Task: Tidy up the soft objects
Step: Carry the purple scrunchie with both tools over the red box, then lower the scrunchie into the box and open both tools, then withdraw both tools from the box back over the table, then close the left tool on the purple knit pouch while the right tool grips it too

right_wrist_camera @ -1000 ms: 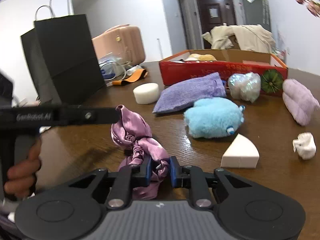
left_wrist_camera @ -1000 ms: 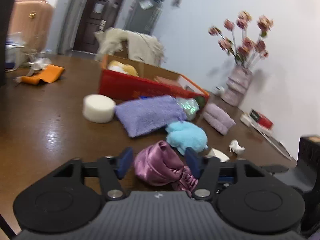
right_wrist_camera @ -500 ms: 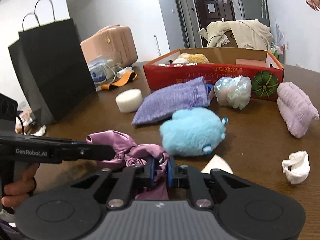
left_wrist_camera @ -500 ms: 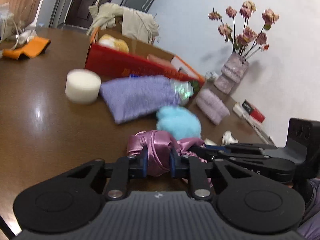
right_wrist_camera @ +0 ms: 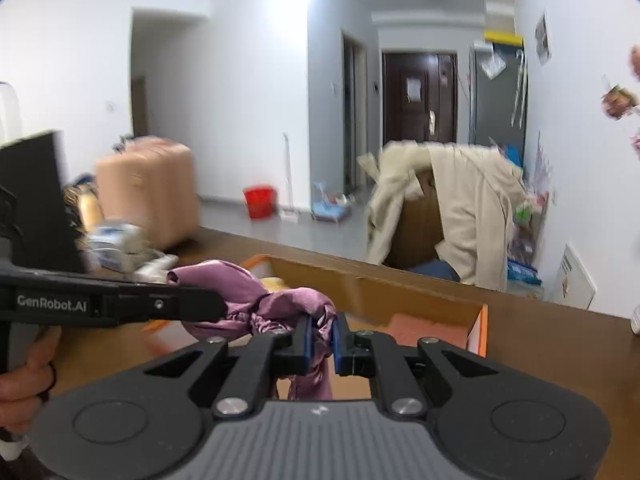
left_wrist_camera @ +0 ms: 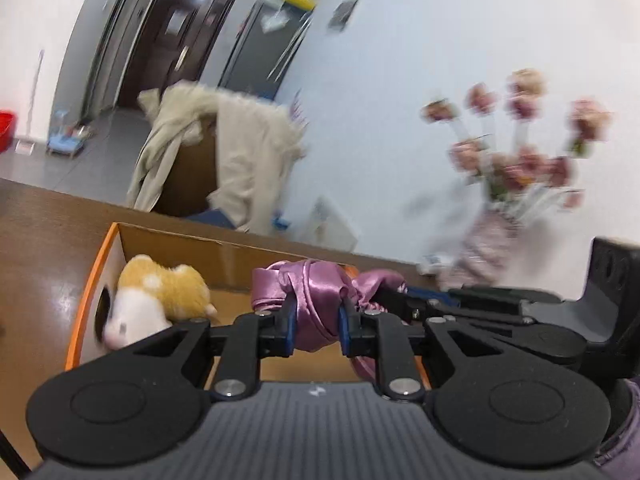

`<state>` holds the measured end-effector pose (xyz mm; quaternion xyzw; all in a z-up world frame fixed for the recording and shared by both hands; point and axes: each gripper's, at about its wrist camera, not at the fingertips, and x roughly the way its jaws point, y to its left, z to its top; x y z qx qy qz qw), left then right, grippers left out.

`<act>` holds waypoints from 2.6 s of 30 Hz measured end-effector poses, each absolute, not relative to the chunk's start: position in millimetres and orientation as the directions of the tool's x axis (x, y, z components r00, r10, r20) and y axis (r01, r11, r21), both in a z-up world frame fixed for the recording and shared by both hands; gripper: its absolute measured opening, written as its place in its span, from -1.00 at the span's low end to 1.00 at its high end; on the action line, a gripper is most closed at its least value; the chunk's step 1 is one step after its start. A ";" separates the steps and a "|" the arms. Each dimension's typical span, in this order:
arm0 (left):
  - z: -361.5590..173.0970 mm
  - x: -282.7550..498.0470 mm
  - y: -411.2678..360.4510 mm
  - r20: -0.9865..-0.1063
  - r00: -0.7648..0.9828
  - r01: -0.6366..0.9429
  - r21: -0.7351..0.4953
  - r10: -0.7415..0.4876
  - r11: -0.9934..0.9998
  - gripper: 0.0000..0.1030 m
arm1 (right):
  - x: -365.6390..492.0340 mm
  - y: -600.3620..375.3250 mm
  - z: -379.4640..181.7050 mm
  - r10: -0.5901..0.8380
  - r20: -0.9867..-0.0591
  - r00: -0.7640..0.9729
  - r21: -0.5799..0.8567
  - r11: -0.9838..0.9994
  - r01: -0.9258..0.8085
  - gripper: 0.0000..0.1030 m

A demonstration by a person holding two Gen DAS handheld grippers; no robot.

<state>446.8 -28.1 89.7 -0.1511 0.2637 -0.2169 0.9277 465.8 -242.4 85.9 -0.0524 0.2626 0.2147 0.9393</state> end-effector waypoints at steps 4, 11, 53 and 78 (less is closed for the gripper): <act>61.2 548.1 -30.7 -0.572 0.714 0.128 -0.462 -0.405 0.878 -0.61 | 569.7 -226.0 54.0 0.293 -0.634 0.716 0.042 0.937 -0.346 -0.81; 27.2 594.2 -49.4 -0.689 0.663 0.099 -0.307 -0.293 0.947 -0.53 | 623.2 -198.7 3.0 0.177 -0.712 0.679 -0.004 0.967 -0.256 -0.74; 52.2 146.6 57.2 -0.406 0.911 0.040 -0.073 -0.066 0.997 1.00 | 162.6 -272.2 48.3 0.326 -0.386 0.863 0.081 0.944 -0.321 0.88; 12.6 236.2 15.4 -0.520 0.812 0.205 -0.174 -0.267 0.963 0.85 | 271.7 -214.5 13.6 0.358 -0.500 0.789 0.232 0.933 -0.276 0.42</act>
